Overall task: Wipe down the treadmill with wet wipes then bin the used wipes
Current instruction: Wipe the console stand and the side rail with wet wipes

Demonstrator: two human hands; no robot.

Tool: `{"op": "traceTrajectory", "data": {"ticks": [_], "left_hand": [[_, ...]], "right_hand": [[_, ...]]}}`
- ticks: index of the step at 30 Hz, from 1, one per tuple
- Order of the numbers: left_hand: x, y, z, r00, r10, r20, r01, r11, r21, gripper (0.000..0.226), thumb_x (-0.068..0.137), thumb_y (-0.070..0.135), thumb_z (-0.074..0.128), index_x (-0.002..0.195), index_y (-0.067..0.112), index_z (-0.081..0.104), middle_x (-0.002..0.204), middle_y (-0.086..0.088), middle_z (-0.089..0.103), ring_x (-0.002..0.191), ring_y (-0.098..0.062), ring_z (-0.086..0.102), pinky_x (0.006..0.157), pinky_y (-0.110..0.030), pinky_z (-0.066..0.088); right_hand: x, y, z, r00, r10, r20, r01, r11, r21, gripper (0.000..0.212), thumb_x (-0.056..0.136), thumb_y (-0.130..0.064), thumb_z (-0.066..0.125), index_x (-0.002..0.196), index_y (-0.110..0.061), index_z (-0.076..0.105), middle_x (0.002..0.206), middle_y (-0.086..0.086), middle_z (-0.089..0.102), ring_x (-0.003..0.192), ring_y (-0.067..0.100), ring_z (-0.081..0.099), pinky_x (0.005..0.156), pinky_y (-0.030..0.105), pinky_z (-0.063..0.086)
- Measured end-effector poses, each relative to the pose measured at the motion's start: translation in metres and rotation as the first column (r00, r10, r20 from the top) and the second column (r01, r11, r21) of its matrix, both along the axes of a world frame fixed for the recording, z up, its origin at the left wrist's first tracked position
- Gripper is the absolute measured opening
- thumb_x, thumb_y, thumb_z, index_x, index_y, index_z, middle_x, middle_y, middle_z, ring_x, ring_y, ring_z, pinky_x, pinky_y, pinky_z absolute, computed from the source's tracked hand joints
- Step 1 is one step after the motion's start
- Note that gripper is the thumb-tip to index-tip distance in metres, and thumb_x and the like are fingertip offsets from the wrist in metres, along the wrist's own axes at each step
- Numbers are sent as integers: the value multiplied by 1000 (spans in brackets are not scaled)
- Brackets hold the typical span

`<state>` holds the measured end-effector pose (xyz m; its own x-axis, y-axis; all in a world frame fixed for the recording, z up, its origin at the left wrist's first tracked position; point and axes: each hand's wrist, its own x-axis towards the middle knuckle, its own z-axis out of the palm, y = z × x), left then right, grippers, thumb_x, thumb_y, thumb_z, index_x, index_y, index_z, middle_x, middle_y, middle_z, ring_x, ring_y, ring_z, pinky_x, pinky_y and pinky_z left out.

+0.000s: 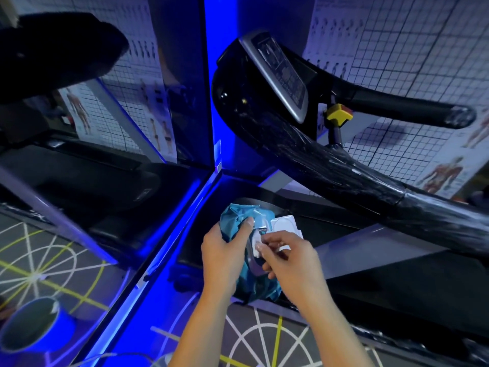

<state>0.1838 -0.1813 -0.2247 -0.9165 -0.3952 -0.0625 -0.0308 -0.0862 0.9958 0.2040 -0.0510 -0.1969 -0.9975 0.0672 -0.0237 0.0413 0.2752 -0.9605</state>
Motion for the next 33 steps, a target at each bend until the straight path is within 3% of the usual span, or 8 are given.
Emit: {"op": "traceTrajectory", "data": {"ticks": [4,9,13,16,19,22,25,33], "left_hand": [[3,5,2,1000,-14,-4,14,999,-30,9,93,32,80,99,26,79,92,13,80,88,-4,75,80,-31,58],[1,-1,-1,994,110,-20,-111,989,-96,21,90,41,80,104,25,78,94,14,79,88,-1,73,81,-30,60],[-4,-4,-2,985,175,-4,-175,981,-87,34,88,49,80,109,22,78,98,10,80,94,-8,74,85,-35,61],[-5,1,-3,985,175,-1,-174,982,-75,29,89,47,81,107,24,78,99,11,80,97,-9,74,89,-39,61],[-5,6,-3,990,142,3,-142,990,-22,19,89,40,83,100,24,80,94,9,81,95,-12,76,90,-46,61],[-7,13,2,990,137,-11,-137,990,-13,14,90,38,83,97,26,80,92,10,80,93,-10,76,86,-40,60],[-8,21,4,990,139,-13,-139,990,-19,18,89,42,82,94,25,79,87,11,79,88,-10,75,80,-37,59],[-6,34,1,989,145,-39,-148,983,-110,9,87,34,80,91,26,76,82,13,77,76,4,70,72,-28,55]], "right_hand": [[1,0,-5,987,-20,-162,42,990,134,17,93,-17,72,80,-28,68,82,-4,66,70,14,66,63,29,56],[2,11,1,966,30,-259,37,967,250,14,94,-13,68,85,-22,64,87,-6,60,81,8,60,65,14,46],[7,15,11,985,90,-145,-85,996,37,10,100,-21,59,91,-24,61,83,-1,66,71,10,61,69,27,53],[8,18,22,976,38,-215,-48,998,-42,13,100,-28,57,96,-16,61,82,1,67,69,13,61,64,21,48],[5,23,28,939,-72,-336,53,996,-66,16,99,-33,54,96,-18,58,89,1,65,79,18,66,69,27,52],[8,20,33,891,-194,-410,137,977,-163,15,101,-28,51,98,-15,55,96,7,63,87,13,67,77,26,56],[9,15,37,854,-308,-420,187,934,-306,12,102,-27,49,100,-16,53,97,9,64,93,18,69,82,37,60],[8,15,53,696,-432,-573,294,900,-321,5,104,-18,48,99,-18,47,93,16,63,88,22,74,74,42,61]]}}
